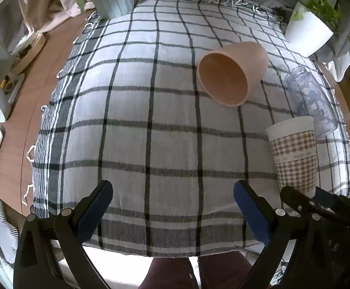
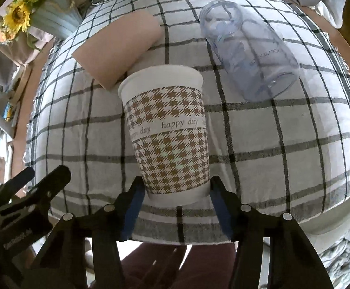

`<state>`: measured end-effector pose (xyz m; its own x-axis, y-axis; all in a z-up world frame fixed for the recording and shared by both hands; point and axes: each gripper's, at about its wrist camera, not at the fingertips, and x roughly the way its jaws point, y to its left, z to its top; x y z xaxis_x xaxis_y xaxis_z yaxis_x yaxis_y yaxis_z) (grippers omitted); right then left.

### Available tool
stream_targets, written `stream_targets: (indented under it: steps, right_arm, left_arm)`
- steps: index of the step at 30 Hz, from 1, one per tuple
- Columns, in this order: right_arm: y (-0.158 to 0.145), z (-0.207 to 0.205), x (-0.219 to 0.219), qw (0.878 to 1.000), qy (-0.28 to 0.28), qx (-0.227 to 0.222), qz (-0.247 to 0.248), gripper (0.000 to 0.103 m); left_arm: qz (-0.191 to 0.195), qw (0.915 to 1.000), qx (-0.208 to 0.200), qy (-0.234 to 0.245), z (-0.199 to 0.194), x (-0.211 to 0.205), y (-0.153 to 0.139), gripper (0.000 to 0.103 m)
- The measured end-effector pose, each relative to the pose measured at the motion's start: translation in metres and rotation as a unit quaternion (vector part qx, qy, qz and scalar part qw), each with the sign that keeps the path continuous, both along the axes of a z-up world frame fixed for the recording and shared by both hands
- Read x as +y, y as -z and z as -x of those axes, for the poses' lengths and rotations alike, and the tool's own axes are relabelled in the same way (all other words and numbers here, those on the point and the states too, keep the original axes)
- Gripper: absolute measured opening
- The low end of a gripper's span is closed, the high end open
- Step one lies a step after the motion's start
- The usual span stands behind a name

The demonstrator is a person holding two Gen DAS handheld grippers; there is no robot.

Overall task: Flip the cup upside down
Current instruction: 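Close the right tool on the paper cup while the left tool releases it, then turn the paper cup rim-down with the right tool and set it beside the pink cup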

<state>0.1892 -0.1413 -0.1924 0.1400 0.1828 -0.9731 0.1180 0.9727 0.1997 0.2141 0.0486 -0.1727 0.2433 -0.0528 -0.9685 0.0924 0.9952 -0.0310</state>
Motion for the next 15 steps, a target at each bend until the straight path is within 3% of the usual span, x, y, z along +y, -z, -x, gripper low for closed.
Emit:
stream_targets:
  steps: [8, 15]
  right_arm:
    - [-0.037, 0.008, 0.004, 0.999, -0.015, -0.043, 0.025, 0.055]
    - [-0.054, -0.01, 0.011, 0.996, -0.03, -0.071, 0.05, 0.055]
  left_arm:
    - [0.014, 0.9996, -0.018, 0.016, -0.007, -0.004, -0.013, 0.102]
    - [0.018, 0.9993, -0.032, 0.008, -0.014, 0.003, -0.023, 0.102]
